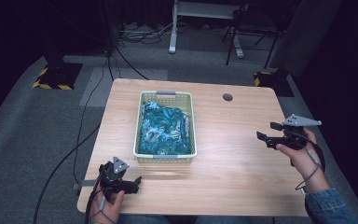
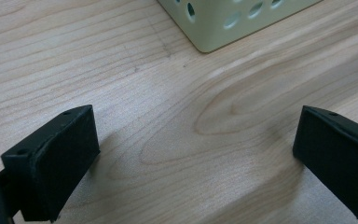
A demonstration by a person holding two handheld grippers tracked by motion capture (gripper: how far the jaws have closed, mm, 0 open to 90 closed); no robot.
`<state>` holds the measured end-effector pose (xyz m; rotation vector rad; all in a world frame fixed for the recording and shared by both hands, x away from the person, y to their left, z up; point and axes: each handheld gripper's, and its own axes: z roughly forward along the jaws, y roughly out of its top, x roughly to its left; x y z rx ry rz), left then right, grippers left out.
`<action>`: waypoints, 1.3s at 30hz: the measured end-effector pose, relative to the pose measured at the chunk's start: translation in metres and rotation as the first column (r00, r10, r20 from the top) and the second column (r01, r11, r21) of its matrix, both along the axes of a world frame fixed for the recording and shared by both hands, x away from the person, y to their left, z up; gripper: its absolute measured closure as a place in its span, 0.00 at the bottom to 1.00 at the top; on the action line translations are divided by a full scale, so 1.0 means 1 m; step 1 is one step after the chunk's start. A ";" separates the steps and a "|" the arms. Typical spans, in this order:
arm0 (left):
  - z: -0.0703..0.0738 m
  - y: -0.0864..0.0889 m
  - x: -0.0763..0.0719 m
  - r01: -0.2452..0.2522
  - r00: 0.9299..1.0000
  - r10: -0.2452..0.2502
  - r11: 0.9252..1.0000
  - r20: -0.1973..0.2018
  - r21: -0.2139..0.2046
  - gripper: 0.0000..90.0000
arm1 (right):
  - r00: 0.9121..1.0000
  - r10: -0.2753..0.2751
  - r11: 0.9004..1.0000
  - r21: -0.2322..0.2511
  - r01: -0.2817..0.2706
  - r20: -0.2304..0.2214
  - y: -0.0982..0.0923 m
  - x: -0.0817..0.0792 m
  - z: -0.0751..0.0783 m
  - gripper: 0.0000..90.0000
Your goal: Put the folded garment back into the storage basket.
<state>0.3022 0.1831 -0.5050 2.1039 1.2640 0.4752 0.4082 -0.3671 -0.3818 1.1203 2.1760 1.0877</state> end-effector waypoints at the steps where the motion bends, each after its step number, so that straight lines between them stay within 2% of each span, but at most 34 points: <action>1: 0.000 0.000 0.000 0.000 1.000 0.000 1.000 0.000 0.000 0.00 | 1.000 -0.002 1.000 0.000 0.002 -0.002 -0.001 0.000 -0.001 0.27; 14: 0.000 0.000 0.000 -0.001 1.000 0.001 1.000 0.000 -0.002 0.00 | 1.000 -0.027 1.000 -0.002 0.027 -0.011 -0.016 -0.005 -0.014 0.26; 19: 0.000 0.000 0.000 -0.001 1.000 0.001 1.000 0.000 -0.002 0.00 | 0.999 -0.032 0.999 -0.025 0.031 -0.014 -0.017 -0.006 -0.019 0.26; 21: 0.000 0.000 0.000 -0.002 1.000 0.002 1.000 0.000 -0.001 0.00 | 0.999 -0.039 0.998 -0.054 0.039 -0.011 -0.018 -0.006 -0.023 0.26; 39: 0.000 0.000 0.000 -0.002 1.000 0.002 1.000 -0.001 -0.002 0.00 | 0.997 -0.071 0.997 -0.041 0.069 -0.041 -0.034 -0.018 -0.041 0.26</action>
